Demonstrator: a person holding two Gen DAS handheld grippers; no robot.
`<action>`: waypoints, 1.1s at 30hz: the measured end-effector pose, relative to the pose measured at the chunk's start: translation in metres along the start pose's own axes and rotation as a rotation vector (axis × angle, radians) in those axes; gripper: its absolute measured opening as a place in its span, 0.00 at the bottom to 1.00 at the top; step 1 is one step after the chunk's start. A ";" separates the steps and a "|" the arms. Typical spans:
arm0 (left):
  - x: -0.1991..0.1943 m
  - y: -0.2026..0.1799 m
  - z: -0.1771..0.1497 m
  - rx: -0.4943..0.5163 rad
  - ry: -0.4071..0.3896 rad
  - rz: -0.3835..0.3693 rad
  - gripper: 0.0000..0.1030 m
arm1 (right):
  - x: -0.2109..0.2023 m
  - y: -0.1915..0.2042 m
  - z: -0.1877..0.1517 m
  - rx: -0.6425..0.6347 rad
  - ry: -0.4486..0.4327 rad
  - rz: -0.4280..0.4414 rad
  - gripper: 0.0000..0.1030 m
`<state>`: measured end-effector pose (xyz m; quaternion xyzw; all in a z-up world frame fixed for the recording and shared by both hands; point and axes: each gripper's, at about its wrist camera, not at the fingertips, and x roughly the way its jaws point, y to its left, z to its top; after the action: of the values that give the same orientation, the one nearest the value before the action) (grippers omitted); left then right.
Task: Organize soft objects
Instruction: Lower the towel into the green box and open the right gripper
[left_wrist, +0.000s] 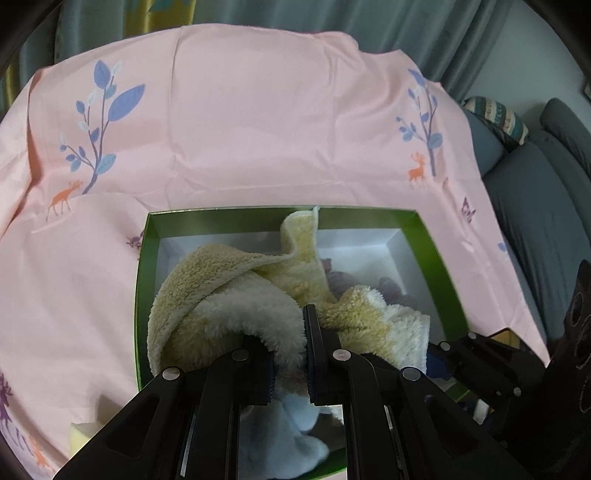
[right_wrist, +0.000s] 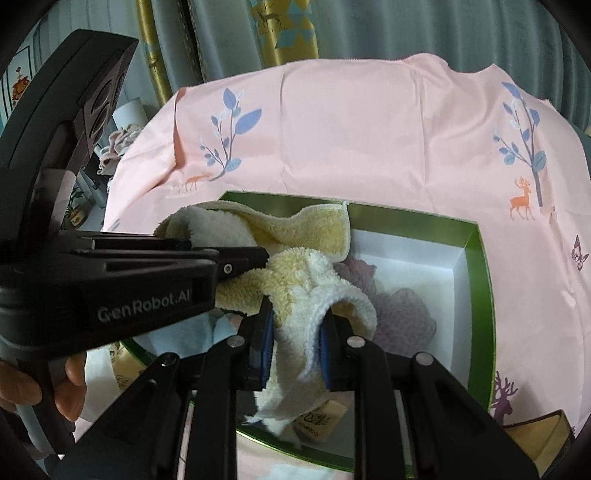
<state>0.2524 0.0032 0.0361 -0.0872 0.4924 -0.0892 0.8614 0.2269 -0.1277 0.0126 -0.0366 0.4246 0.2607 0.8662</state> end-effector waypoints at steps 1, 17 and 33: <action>0.001 0.000 0.000 0.004 0.003 0.006 0.10 | 0.002 0.000 0.000 0.002 0.005 0.000 0.21; 0.010 -0.008 -0.004 0.076 0.004 0.079 0.10 | 0.016 -0.004 -0.001 0.020 0.042 -0.011 0.23; 0.012 -0.014 -0.006 0.119 0.021 0.143 0.11 | 0.016 -0.008 -0.007 0.032 0.056 -0.015 0.51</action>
<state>0.2524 -0.0141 0.0261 0.0002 0.5001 -0.0576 0.8641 0.2337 -0.1297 -0.0047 -0.0334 0.4527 0.2464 0.8563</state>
